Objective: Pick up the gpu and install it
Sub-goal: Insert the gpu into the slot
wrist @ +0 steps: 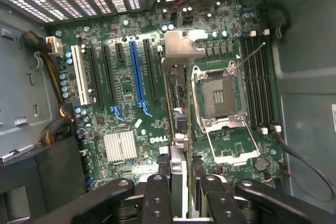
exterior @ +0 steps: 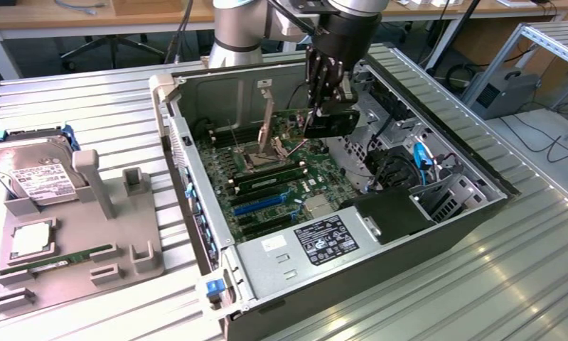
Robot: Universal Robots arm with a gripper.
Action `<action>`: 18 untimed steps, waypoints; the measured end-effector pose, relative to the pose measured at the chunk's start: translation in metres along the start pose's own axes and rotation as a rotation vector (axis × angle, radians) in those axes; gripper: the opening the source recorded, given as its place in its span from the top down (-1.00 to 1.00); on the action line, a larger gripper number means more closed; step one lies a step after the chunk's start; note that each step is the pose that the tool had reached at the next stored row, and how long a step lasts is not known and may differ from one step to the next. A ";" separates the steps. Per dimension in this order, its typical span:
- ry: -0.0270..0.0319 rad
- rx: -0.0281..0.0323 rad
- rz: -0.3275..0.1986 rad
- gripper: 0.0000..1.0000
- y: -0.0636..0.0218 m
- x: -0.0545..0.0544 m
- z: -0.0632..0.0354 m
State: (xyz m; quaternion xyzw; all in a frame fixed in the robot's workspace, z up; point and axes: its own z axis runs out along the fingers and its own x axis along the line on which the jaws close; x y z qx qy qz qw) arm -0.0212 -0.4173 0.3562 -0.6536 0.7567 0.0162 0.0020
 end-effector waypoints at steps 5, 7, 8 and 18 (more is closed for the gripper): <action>0.0007 -0.0008 -0.034 0.47 0.0000 0.000 0.0000; 0.0011 -0.0012 -0.048 0.47 0.0000 0.000 0.0000; 0.0012 -0.0013 -0.055 0.47 0.0000 0.000 0.0000; 0.0023 -0.0026 -0.107 0.47 0.0000 0.000 0.0000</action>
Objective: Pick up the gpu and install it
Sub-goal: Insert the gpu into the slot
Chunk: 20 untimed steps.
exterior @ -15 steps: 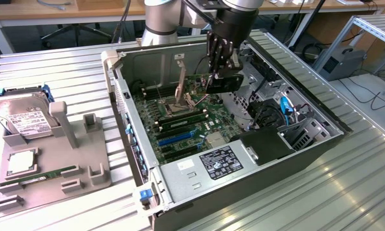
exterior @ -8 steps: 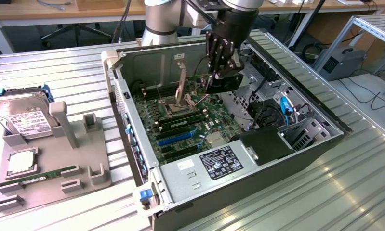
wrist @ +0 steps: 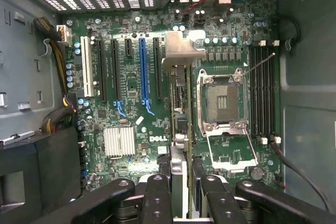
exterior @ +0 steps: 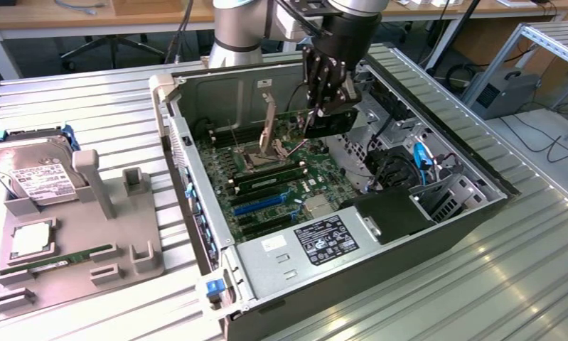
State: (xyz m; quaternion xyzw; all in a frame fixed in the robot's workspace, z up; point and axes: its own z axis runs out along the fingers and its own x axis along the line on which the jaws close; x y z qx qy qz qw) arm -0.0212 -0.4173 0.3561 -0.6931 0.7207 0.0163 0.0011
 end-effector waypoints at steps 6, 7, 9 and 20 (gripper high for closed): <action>0.0009 -0.0010 -0.042 0.47 0.0000 0.000 0.0000; 0.0012 -0.0012 -0.049 0.47 0.0000 0.000 0.0000; 0.0013 -0.0015 -0.061 0.47 0.0000 0.000 0.0000; 0.0015 -0.0015 -0.061 0.47 0.0015 0.000 0.0004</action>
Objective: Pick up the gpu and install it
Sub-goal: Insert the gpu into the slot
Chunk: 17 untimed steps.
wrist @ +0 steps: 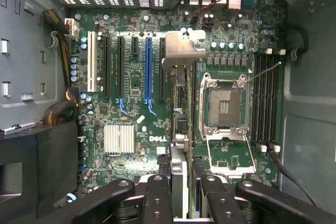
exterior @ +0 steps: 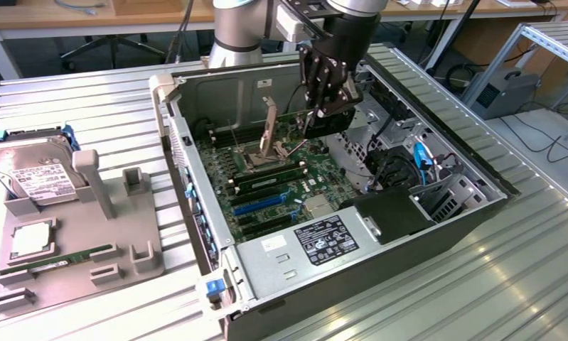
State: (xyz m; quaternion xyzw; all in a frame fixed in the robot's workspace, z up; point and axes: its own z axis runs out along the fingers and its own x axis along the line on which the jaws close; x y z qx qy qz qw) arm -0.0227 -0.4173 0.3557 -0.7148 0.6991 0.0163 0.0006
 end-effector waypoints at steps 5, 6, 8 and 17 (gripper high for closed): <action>0.0000 0.0000 0.000 0.47 0.0028 0.000 0.0009; -0.0001 0.0000 0.000 0.47 0.0047 0.000 0.0010; -0.0001 0.0001 0.000 0.47 0.0084 0.000 0.0012; -0.0001 0.0000 0.000 0.47 0.0150 0.000 0.0016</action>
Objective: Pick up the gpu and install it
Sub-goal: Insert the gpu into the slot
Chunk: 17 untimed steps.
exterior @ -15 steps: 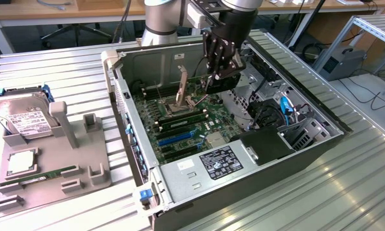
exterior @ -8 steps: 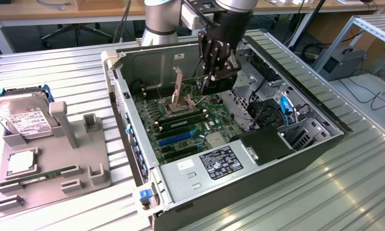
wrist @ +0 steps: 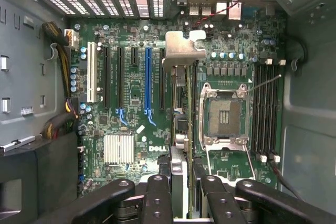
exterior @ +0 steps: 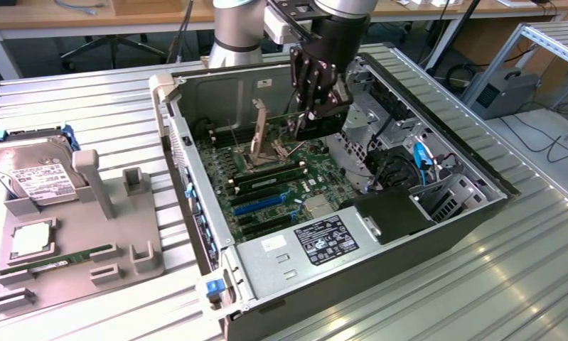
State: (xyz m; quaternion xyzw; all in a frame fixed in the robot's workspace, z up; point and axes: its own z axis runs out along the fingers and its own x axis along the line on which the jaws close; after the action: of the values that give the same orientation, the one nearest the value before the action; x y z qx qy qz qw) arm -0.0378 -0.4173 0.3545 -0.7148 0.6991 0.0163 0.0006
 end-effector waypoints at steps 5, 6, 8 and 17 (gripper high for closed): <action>0.0000 0.0000 0.000 0.47 0.0024 0.000 0.0001; 0.0000 0.0000 0.000 0.47 0.0029 0.000 0.0002; 0.0000 0.0000 0.000 0.47 0.0035 0.000 0.0002; 0.0000 0.0000 0.000 0.47 0.0068 0.000 0.0005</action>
State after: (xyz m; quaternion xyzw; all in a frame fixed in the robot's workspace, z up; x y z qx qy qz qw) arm -0.0446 -0.4173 0.3541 -0.7148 0.6992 0.0163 0.0006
